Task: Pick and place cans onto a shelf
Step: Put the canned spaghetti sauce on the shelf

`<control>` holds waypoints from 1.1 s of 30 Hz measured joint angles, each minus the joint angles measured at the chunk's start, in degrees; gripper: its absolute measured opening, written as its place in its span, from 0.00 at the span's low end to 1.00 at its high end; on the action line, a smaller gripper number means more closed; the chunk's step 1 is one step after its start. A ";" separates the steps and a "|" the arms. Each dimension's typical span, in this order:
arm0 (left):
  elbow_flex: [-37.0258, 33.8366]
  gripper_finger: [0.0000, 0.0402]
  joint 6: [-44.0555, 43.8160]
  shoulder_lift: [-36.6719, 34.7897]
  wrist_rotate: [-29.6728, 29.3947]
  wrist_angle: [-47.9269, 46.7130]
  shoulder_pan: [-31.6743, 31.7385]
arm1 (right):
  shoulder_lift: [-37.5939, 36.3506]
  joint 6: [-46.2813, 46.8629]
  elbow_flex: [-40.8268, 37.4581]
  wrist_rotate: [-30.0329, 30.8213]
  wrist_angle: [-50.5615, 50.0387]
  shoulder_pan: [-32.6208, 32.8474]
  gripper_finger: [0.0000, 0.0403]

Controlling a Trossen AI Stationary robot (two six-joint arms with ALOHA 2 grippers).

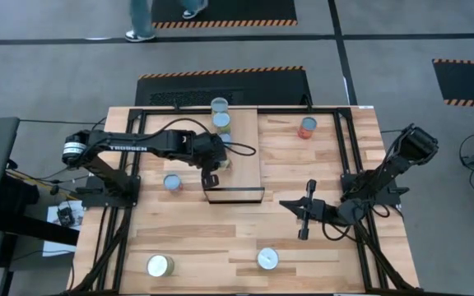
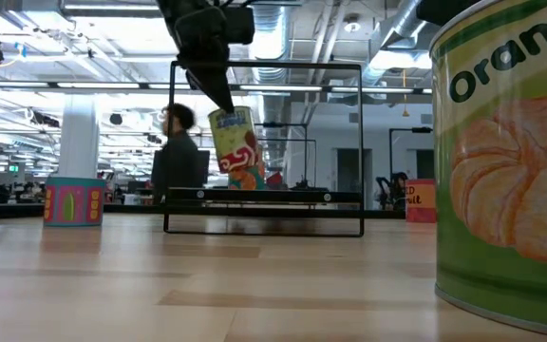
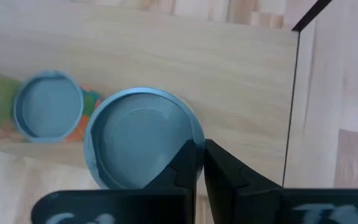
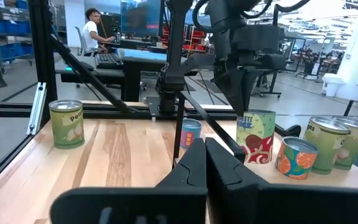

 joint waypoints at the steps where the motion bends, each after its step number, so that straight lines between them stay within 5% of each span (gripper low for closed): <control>1: -0.40 0.01 -0.05 0.00 0.03 -0.01 0.06 | -0.01 0.00 0.00 0.00 0.00 0.00 0.02; 33: -1.42 0.01 0.79 0.74 4.48 2.88 5.90 | 0.01 0.47 0.00 0.00 0.04 0.00 0.02</control>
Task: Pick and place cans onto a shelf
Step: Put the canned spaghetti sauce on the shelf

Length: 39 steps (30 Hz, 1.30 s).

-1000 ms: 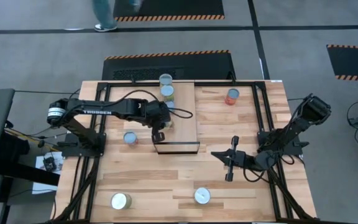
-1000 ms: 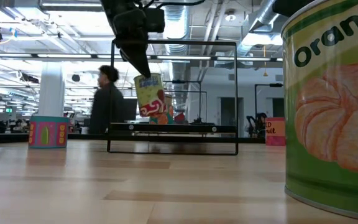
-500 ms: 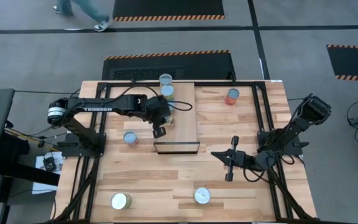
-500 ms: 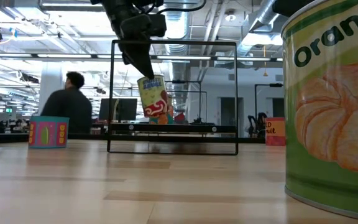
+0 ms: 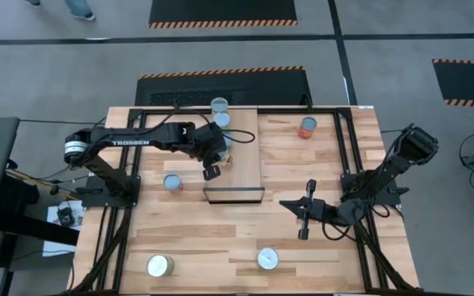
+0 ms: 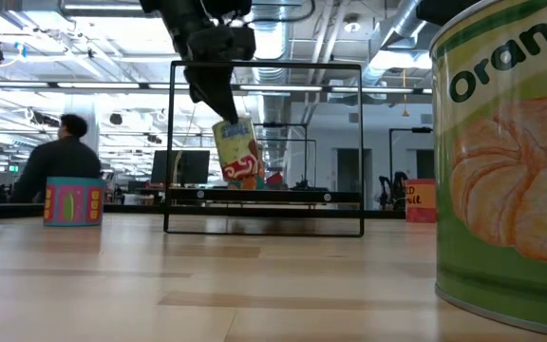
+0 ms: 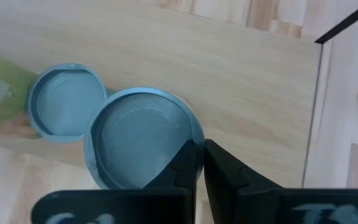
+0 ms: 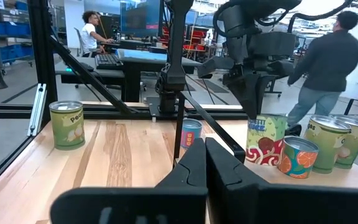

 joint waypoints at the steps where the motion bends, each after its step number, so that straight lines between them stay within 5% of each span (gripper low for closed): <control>1: 0.01 0.01 0.01 0.41 0.00 -0.03 0.02 | -0.02 0.00 0.00 0.00 -0.01 0.00 0.02; 39: 4.18 0.11 6.67 4.22 -1.81 -2.01 0.31 | -0.01 0.03 0.11 -0.02 -0.44 0.00 0.02</control>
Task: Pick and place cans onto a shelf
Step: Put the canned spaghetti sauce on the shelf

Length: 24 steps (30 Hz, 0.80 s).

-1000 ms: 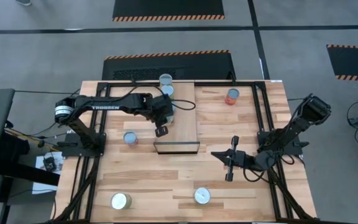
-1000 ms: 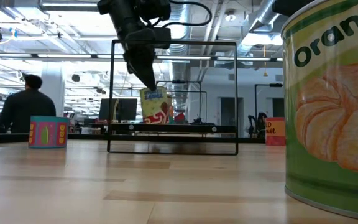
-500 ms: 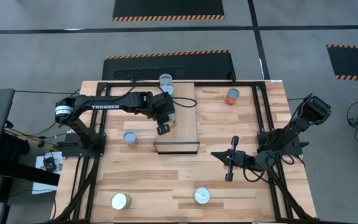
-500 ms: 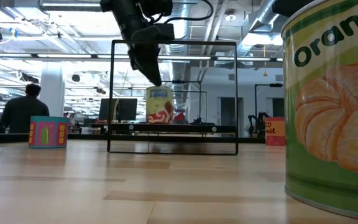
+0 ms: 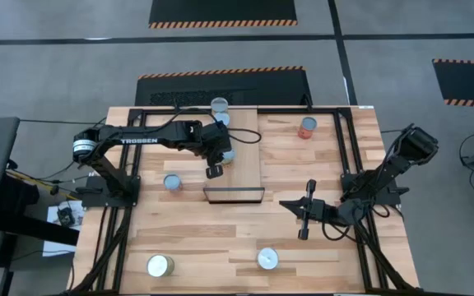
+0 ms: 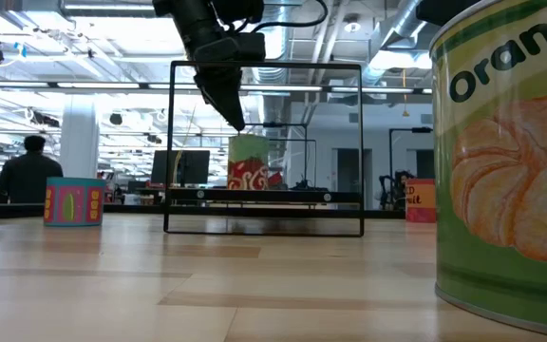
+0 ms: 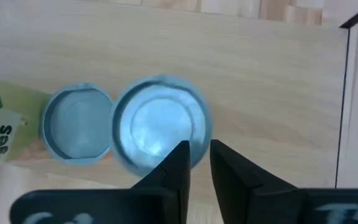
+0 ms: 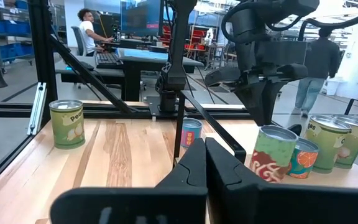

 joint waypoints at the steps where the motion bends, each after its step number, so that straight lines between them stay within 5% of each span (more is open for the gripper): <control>1: 0.00 0.10 0.32 0.00 0.63 0.01 -0.11 | 0.01 0.00 0.00 0.01 0.01 0.00 0.02; 6: 0.00 0.01 1.72 0.00 2.90 3.24 -1.10 | 0.01 0.02 0.02 0.00 0.00 0.00 0.02; 24: 0.04 0.00 1.53 5.27 -1.69 8.35 1.53 | 0.00 1.05 0.07 -0.02 -0.94 0.00 0.02</control>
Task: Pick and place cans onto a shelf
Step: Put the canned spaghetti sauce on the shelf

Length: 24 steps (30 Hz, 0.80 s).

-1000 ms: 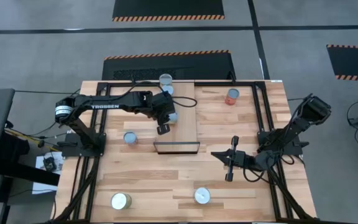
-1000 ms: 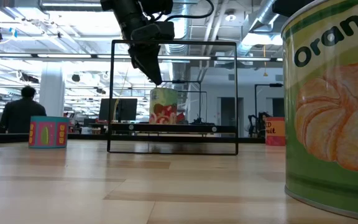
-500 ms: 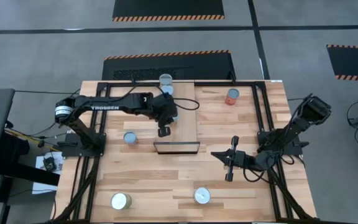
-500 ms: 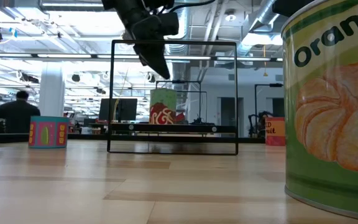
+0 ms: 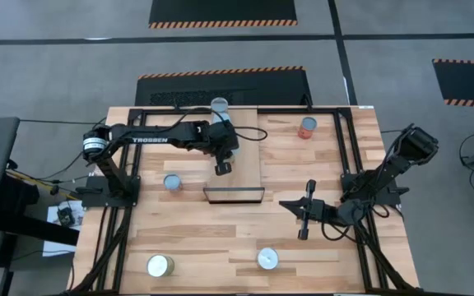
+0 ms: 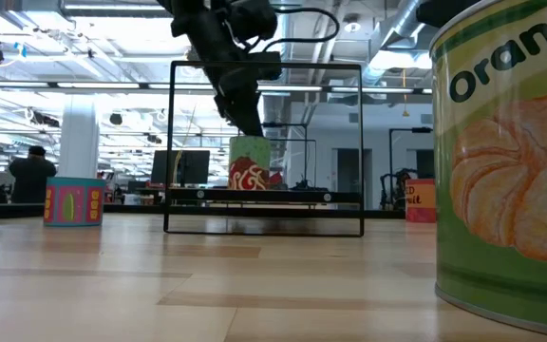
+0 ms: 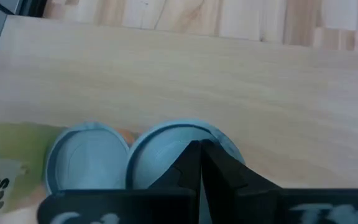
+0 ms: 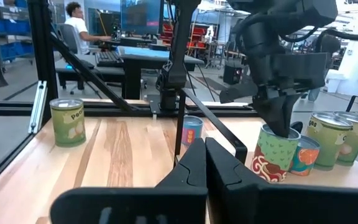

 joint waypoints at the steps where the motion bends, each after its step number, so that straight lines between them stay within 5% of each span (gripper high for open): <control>1: 0.02 0.00 -0.02 0.12 -0.02 0.25 0.12 | -0.01 0.00 0.00 -0.01 0.02 0.00 0.02; 24: -0.11 0.00 -0.17 -4.89 -2.82 -3.09 -0.73 | 0.01 0.39 0.00 0.02 -0.42 0.00 0.02</control>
